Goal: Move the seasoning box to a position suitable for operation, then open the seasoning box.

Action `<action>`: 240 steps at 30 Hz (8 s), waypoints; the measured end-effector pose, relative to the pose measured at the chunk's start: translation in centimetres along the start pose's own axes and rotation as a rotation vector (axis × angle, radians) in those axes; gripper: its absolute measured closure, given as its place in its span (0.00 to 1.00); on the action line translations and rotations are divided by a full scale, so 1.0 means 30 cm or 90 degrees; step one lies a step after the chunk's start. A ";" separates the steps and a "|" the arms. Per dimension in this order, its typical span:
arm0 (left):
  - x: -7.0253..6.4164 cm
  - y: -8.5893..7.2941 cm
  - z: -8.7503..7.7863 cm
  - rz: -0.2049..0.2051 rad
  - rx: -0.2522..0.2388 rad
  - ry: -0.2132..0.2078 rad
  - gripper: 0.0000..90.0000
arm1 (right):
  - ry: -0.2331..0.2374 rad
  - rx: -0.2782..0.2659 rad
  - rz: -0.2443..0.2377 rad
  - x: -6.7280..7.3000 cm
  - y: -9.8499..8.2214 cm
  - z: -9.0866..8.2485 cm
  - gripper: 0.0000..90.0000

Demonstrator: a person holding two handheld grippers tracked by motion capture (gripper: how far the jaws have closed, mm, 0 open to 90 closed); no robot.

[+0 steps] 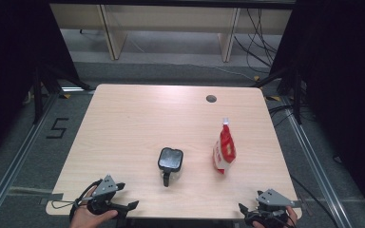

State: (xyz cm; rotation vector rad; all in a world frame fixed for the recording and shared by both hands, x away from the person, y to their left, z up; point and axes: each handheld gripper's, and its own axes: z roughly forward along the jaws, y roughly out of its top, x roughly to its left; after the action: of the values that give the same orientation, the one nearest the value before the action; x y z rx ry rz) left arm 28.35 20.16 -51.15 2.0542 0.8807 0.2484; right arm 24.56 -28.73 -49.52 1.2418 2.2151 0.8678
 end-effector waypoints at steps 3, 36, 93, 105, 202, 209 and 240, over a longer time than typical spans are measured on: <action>-0.003 0.001 -0.003 0.002 0.009 0.002 0.17 | 0.006 0.006 0.000 -0.002 -0.001 -0.001 0.23; -0.081 0.107 0.063 -0.022 -0.059 0.002 0.24 | 0.001 -0.019 0.004 0.000 0.007 0.002 0.22; -0.005 0.217 0.211 0.058 -0.065 0.050 0.80 | 0.021 -0.012 -0.023 -0.008 0.004 0.009 0.22; -0.086 0.190 0.190 0.118 -0.051 -0.048 0.80 | 0.020 -0.009 -0.019 -0.007 0.004 0.005 0.23; -0.117 0.257 -0.016 0.061 -0.097 -0.080 0.53 | 0.059 -0.020 -0.016 0.011 0.007 0.016 0.23; -0.127 0.283 -0.002 0.095 -0.114 -0.094 0.89 | 0.080 -0.031 -0.035 0.037 0.017 0.012 0.27; -0.138 0.286 0.089 0.102 -0.095 -0.092 0.99 | 0.096 -0.059 -0.084 0.053 0.031 -0.005 0.49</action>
State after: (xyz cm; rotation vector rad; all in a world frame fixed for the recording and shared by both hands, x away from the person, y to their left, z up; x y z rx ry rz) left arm 30.84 12.44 -45.50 1.9769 0.5927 0.2415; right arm 24.23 -27.01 -48.89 1.0055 2.3145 1.0280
